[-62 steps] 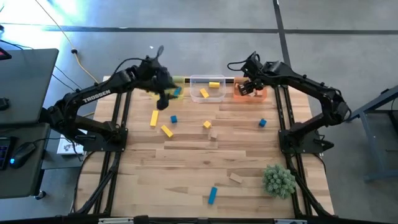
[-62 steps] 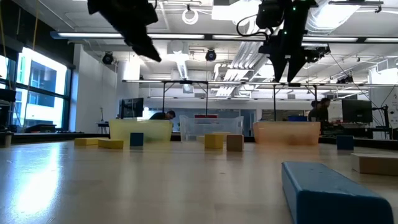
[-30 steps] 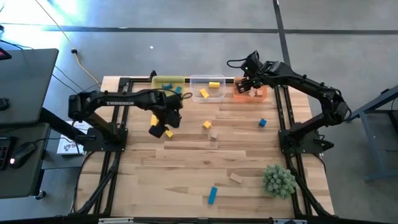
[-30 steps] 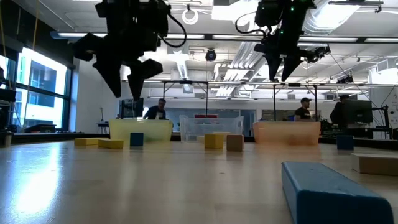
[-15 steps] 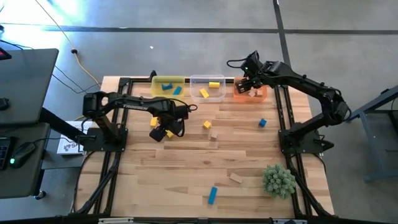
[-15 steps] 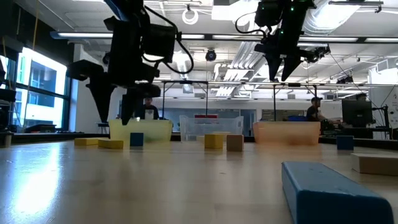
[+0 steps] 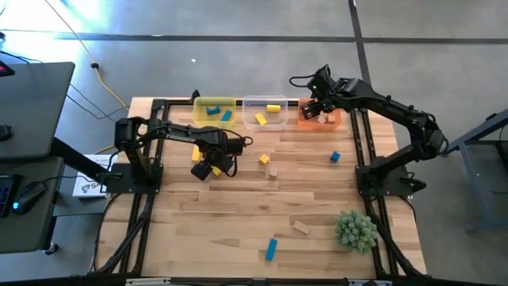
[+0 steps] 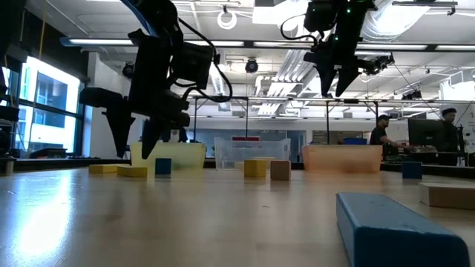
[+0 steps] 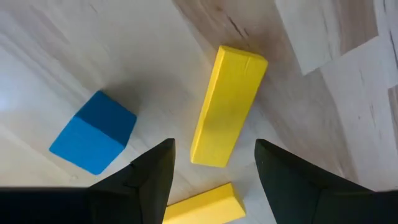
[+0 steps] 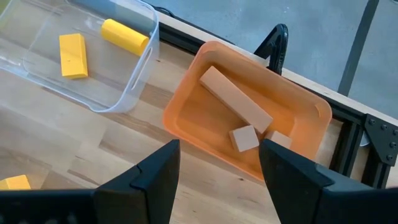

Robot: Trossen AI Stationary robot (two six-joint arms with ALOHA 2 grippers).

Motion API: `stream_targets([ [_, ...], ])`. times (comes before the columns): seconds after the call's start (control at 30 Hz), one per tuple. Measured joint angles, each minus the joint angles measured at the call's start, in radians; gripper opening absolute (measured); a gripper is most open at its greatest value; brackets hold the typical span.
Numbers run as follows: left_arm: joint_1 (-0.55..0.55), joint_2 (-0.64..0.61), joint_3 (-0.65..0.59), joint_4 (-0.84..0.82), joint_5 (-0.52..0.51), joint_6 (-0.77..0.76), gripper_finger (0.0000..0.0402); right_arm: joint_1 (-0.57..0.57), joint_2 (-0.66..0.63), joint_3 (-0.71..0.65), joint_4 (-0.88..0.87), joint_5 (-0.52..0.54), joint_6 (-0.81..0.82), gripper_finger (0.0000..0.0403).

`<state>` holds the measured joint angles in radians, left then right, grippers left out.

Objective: Sort & place blocks by color
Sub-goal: Put the yellow block into the transparent bin

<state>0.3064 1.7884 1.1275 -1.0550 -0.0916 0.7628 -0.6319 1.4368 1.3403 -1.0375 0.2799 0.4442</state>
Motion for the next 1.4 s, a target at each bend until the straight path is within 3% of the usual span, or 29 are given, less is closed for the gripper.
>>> stream_targets([
  [0.6, 0.025, -0.001, -0.033, 0.034, 0.054, -0.001, 0.0209, 0.0, 0.0, 0.0, 0.008, 0.0, -0.016, 0.0208],
  [0.8, 0.03, -0.001, -0.082, 0.041, -0.1, -0.024, 0.0209, 0.0, 0.0, 0.0, 0.009, 0.0, -0.019, 0.0208],
  [0.97, 0.032, -0.001, -0.103, 0.057, -0.032, -0.023, 0.0209, 0.0, 0.0, 0.0, 0.017, 0.0, -0.023, 0.0208],
  [1.23, -0.002, -0.001, -0.127, 0.125, -0.101, -0.05, 0.0209, 0.0, 0.0, 0.0, 0.017, 0.0, -0.023, 0.0208],
  [1.4, -0.001, -0.001, -0.127, 0.145, -0.063, -0.053, 0.0209, 0.0, 0.0, 0.0, 0.019, 0.0, -0.022, 0.0208],
])
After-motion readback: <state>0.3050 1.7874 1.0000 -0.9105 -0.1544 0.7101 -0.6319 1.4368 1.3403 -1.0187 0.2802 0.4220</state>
